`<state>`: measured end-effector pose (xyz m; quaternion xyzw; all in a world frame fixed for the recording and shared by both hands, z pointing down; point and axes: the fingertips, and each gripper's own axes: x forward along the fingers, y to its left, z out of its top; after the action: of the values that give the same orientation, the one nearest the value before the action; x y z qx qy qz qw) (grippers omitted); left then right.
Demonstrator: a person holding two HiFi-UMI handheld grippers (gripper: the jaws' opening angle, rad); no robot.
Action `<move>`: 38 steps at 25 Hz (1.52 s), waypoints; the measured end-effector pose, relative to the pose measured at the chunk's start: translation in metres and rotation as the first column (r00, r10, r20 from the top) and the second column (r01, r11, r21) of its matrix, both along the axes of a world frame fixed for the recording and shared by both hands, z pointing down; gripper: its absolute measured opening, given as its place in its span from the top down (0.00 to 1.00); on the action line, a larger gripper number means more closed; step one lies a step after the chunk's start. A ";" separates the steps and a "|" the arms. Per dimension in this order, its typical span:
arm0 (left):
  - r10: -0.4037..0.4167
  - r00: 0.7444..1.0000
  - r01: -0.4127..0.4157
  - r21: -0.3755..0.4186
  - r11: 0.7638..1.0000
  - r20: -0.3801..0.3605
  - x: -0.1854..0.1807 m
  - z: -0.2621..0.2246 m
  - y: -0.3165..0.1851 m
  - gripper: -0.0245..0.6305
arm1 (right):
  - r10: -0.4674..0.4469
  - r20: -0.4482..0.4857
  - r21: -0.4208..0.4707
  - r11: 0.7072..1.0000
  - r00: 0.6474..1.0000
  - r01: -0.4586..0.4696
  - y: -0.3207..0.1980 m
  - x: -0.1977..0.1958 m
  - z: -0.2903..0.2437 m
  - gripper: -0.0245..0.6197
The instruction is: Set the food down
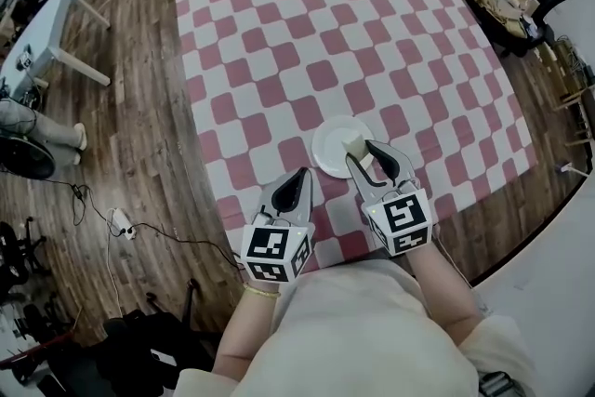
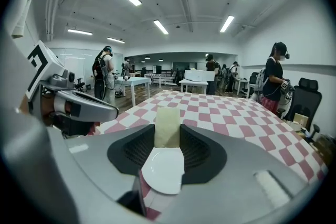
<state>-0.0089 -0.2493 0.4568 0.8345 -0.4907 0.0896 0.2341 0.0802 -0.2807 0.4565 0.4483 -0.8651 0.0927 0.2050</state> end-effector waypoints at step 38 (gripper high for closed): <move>-0.016 0.997 0.022 -0.097 0.995 0.070 0.022 0.079 -0.039 0.96 | -0.181 -0.187 -0.294 0.948 0.966 0.121 -0.039 0.002 0.134 0.72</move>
<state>0.0135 -0.2887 0.5355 0.8137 -0.5014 0.1399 0.2585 0.0823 -0.3200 0.5905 0.3543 -0.8485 0.1500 0.3635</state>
